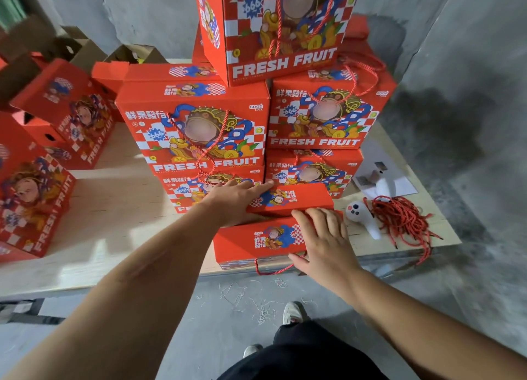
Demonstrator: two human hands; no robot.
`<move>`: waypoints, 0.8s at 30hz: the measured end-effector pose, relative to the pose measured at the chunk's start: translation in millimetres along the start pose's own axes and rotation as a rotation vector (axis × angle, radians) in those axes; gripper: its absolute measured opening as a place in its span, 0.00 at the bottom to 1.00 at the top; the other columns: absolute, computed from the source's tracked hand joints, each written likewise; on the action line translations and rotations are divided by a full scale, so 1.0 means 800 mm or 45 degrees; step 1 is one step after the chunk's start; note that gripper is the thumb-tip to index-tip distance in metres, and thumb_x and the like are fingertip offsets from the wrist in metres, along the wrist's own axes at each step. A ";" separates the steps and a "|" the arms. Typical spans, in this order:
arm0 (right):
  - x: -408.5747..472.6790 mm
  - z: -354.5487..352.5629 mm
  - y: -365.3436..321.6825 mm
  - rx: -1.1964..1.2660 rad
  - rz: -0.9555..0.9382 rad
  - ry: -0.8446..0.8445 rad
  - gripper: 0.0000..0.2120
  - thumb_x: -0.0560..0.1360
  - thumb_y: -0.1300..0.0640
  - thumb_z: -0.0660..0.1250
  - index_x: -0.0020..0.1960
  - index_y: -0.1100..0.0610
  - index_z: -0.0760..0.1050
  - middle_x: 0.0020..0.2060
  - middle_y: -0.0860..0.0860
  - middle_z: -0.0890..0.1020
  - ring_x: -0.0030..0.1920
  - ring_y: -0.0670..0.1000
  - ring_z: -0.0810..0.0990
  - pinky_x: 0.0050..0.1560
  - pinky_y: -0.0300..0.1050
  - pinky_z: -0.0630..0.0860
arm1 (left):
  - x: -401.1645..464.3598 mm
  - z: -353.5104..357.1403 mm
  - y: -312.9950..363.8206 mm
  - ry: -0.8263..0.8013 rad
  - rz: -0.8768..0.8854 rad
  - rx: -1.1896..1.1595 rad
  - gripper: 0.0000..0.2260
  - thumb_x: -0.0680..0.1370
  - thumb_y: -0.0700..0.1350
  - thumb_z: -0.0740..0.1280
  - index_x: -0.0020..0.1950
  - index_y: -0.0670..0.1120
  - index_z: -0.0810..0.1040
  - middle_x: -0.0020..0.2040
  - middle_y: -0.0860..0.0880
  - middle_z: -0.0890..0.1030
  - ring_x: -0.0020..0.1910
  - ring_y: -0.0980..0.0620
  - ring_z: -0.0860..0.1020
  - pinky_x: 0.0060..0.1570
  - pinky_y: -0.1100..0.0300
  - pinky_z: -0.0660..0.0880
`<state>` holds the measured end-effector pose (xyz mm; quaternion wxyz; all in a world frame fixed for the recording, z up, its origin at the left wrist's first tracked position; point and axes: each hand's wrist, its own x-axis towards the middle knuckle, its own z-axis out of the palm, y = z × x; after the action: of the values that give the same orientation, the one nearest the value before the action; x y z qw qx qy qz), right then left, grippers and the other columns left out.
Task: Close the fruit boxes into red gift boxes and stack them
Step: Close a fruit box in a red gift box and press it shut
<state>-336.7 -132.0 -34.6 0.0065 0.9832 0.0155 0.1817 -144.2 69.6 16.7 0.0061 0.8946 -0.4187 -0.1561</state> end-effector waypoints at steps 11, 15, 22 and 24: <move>0.048 -0.009 0.008 -0.090 0.043 -0.354 0.49 0.60 0.28 0.74 0.72 0.51 0.63 0.65 0.52 0.68 0.60 0.60 0.72 0.59 0.56 0.68 | 0.010 0.004 -0.043 -0.223 -0.264 -0.438 0.39 0.73 0.81 0.43 0.82 0.68 0.51 0.84 0.49 0.57 0.82 0.37 0.55 0.78 0.33 0.55; 0.067 0.002 0.008 -0.026 0.115 -0.599 0.64 0.66 0.25 0.69 0.82 0.49 0.30 0.81 0.57 0.48 0.75 0.62 0.57 0.75 0.59 0.57 | -0.006 0.023 -0.024 0.173 -0.211 -0.090 0.28 0.84 0.66 0.47 0.83 0.60 0.58 0.80 0.51 0.66 0.79 0.41 0.63 0.78 0.44 0.57; 0.084 0.003 0.013 0.088 0.131 -0.702 0.65 0.62 0.25 0.70 0.81 0.44 0.31 0.77 0.52 0.47 0.76 0.61 0.51 0.77 0.59 0.51 | -0.036 0.058 0.042 0.535 -0.298 0.045 0.27 0.81 0.68 0.53 0.60 0.47 0.76 0.55 0.47 0.79 0.54 0.40 0.75 0.54 0.47 0.71; 0.076 0.002 0.008 -0.033 0.106 -0.577 0.65 0.59 0.22 0.70 0.83 0.46 0.41 0.68 0.52 0.59 0.66 0.59 0.62 0.69 0.55 0.60 | -0.033 0.060 0.053 0.471 -0.409 0.053 0.25 0.82 0.67 0.51 0.62 0.49 0.74 0.58 0.48 0.79 0.56 0.41 0.75 0.55 0.48 0.70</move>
<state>-279.3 -136.5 -14.5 0.0149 0.9985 -0.0294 -0.0434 -205.6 67.5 -16.0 0.0395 0.9629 -0.2661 0.0200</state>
